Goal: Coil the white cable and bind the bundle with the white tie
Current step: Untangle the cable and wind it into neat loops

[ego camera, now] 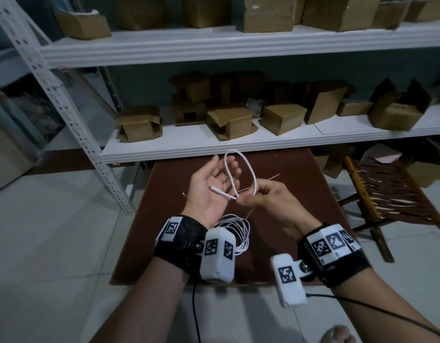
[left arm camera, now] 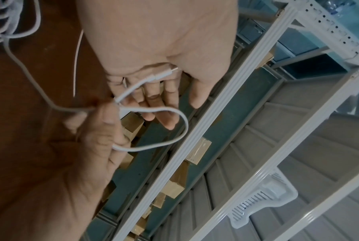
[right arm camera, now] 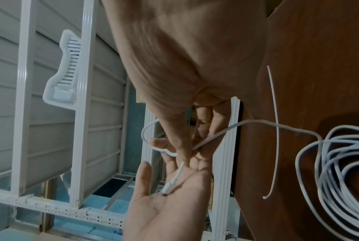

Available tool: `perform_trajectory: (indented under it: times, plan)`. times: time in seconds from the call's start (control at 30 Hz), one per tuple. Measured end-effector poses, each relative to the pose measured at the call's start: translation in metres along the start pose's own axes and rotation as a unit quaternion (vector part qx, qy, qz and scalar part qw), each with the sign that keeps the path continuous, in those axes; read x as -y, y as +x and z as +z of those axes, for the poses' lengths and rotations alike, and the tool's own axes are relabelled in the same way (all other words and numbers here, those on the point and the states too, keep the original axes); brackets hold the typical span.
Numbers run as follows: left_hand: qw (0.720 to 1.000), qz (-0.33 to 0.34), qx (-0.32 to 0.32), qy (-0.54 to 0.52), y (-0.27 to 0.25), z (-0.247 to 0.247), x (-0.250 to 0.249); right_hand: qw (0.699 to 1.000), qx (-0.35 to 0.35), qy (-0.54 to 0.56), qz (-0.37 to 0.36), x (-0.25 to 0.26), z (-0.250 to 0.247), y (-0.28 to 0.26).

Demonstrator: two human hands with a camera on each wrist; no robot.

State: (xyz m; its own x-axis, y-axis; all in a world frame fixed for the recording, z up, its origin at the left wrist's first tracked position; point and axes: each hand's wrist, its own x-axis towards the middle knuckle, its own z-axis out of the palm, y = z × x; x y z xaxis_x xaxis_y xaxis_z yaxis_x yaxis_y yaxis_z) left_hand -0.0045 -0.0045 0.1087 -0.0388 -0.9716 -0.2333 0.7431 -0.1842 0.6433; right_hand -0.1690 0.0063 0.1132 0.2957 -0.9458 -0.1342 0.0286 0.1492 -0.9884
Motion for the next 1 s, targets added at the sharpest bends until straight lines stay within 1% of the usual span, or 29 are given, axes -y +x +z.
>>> perform_trajectory:
  times: [0.07, 0.2, 0.27, 0.37, 0.43, 0.5, 0.6, 0.73, 0.9, 1.0]
  plan:
    - [1.0, -0.012, 0.015, 0.006, -0.003, 0.0, -0.001, 0.999, -0.024, 0.043, -0.007, 0.002, -0.002, 0.0]
    - [0.997, -0.032, 0.067, 0.019, -0.009, 0.002, 0.004, 0.987, -0.043, 0.152, -0.008, 0.003, -0.003, 0.004]
    - [0.994, -0.031, 0.089, 0.057, -0.008, 0.005, 0.009, 0.983, -0.065, 0.169, -0.015, 0.002, -0.004, 0.006]
    - [0.984, -0.004, 0.12, 0.129, -0.006, 0.009, 0.014, 0.98, -0.105, 0.168, -0.019, 0.001, -0.008, 0.009]
    - [0.977, 0.025, 0.129, 0.166, -0.007, 0.012, 0.016, 0.98, -0.11, 0.166, -0.019, -0.001, -0.011, 0.012]
    - [0.972, 0.042, 0.111, 0.205, -0.006, 0.012, 0.019, 0.982, -0.101, 0.161, -0.022, -0.001, -0.011, 0.012]
    - [0.962, 0.057, 0.069, 0.258, -0.001, 0.008, 0.023, 0.988, -0.088, 0.125, -0.04, -0.004, -0.01, 0.011]
    - [0.959, 0.059, 0.023, 0.277, 0.001, 0.007, 0.019, 0.994, -0.071, 0.059, -0.064, -0.009, -0.01, 0.015]
    - [0.959, 0.042, 0.02, 0.278, 0.001, 0.004, 0.012, 0.994, -0.06, -0.003, -0.087, -0.01, -0.014, 0.02]
    - [0.962, 0.039, 0.015, 0.269, 0.001, 0.003, 0.01, 0.993, -0.071, -0.041, -0.088, -0.012, -0.015, 0.02]
